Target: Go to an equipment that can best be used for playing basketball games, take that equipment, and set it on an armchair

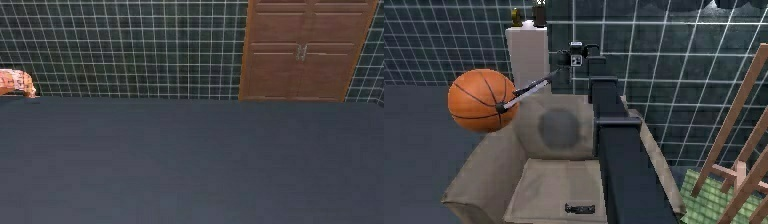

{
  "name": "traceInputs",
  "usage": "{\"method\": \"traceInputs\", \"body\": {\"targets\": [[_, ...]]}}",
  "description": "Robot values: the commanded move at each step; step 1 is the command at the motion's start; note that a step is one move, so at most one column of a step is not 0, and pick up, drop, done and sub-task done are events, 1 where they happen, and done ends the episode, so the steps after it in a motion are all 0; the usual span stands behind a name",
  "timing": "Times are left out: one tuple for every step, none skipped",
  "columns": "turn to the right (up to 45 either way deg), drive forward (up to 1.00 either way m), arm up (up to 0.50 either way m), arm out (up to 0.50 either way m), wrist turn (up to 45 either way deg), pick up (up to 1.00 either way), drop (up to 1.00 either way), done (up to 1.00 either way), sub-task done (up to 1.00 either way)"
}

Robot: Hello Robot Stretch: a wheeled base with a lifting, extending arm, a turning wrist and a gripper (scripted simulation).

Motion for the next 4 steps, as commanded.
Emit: {"method": "traceInputs", "body": {"targets": [[0.0, 0.0, 0.0, 0.0, 45.0, 0.0, 0.0, 0.0, 0.0], [0.0, 0.0, 0.0, 0.0, 36.0, 0.0, 0.0, 0.0, 0.0], [0.0, 0.0, -0.38, 0.0, 0.0, 0.0, 0.0, 0.0, 0.0], [0.0, 0.0, -0.32, 0.0, 0.0, 0.0, 0.0, 0.0, 0.0]]}}
